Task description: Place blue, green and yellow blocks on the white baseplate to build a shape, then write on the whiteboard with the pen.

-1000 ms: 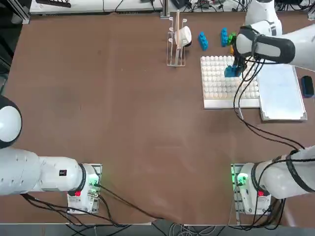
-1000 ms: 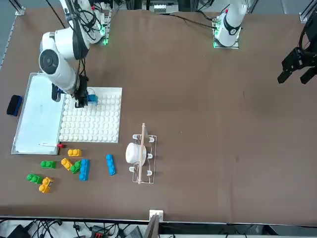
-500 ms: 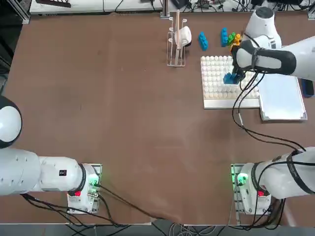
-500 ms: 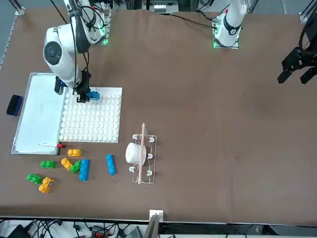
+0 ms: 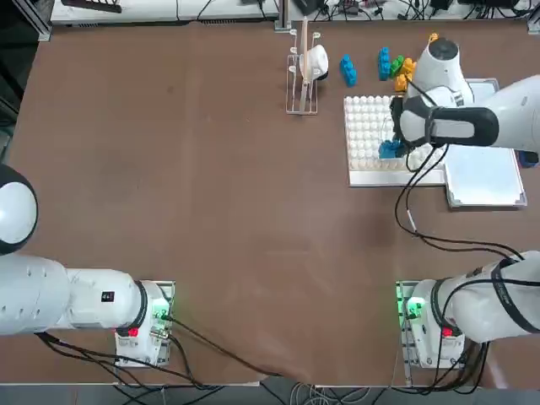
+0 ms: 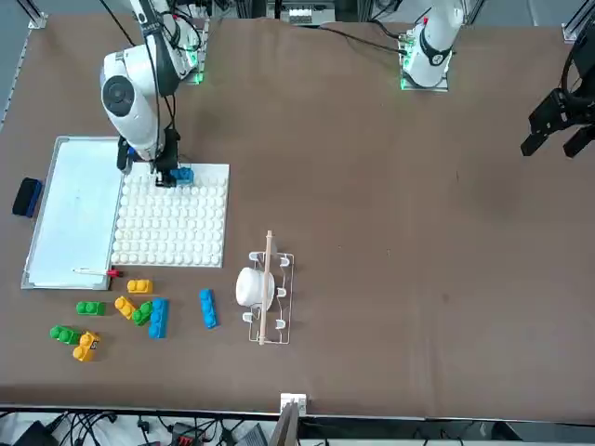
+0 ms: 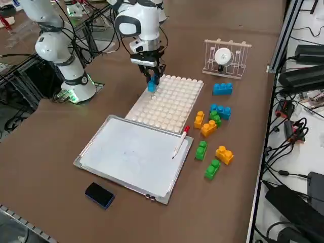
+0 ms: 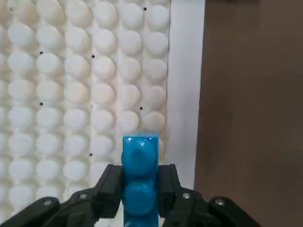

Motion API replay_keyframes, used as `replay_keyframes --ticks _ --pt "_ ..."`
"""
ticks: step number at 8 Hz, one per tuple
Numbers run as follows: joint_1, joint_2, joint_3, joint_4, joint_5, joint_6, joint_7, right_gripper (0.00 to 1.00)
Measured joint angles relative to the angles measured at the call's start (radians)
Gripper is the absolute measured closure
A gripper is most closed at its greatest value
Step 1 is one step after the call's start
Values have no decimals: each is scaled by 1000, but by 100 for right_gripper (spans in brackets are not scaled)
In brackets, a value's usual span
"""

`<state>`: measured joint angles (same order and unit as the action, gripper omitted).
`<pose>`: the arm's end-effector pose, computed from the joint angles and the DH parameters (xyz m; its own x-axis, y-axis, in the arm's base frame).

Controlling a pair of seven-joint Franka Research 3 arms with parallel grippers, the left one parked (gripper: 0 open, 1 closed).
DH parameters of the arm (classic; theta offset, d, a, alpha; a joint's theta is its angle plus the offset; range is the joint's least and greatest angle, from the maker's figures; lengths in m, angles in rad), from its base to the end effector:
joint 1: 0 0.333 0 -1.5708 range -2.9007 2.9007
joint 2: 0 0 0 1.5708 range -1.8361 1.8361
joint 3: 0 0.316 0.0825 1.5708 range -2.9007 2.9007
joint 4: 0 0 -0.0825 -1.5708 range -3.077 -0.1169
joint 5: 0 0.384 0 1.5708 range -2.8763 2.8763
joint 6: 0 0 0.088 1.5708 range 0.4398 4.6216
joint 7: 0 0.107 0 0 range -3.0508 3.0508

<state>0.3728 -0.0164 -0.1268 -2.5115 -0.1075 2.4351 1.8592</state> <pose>0.4422 0.1109 0.2814 0.0431 -0.9960 0.0778 -0.9983 -0.0399 0.0422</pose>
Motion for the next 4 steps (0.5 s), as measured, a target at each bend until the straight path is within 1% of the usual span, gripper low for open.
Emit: replay_keyframes --ticks 4 --pt "-13 -28 -6 -43 -5 19 0 60"
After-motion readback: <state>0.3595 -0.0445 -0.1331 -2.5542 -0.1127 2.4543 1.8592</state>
